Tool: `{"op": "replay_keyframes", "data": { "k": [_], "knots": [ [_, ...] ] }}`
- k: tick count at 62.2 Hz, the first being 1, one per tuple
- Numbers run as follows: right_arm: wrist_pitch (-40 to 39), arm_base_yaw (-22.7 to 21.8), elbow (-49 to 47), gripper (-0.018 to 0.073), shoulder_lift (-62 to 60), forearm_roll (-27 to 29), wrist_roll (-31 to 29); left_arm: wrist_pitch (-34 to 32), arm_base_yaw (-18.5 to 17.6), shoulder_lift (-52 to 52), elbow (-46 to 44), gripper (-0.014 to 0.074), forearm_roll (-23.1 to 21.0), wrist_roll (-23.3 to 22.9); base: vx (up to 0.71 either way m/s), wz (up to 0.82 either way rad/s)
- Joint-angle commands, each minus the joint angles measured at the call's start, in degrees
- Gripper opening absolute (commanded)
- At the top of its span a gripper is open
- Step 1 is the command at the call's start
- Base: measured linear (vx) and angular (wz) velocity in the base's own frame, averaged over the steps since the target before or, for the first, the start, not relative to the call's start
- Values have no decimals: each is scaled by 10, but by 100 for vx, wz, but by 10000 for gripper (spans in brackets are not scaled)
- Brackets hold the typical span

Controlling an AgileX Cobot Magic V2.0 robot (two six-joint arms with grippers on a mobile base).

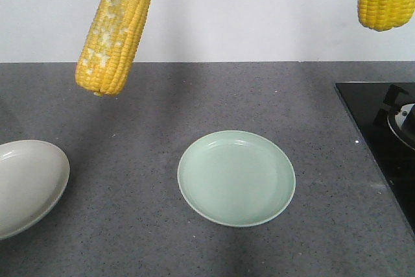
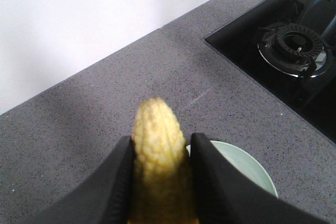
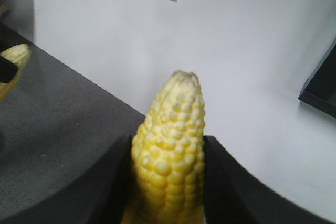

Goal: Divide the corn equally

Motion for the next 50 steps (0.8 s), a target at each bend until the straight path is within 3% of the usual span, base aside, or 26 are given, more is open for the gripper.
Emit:
{"op": "replay_keyframes", "data": {
  "k": [1, 10, 22, 30, 50],
  "knots": [
    [-45, -2, -12, -1, -12, 13, -1, -17, -2, -27, -12, -6, -14, -3, 0, 0],
    [-56, -2, -12, -1, -9, 53, 4, -17, -2, -27, -12, -6, -13, -10, 0, 0],
    [7, 0, -12, -1, 43, 220, -25, -17, -2, -29, -12, -6, -1, -21, 0, 0],
    [85, 0, -12, -1, 107, 284, -47, -17, -2, -29, -12, -6, 38, -34, 0, 0],
    [85, 64, 87, -1, 227, 257, -60, -17, -2, -29, -12, -6, 103, -41, 0, 0]
  ]
}}
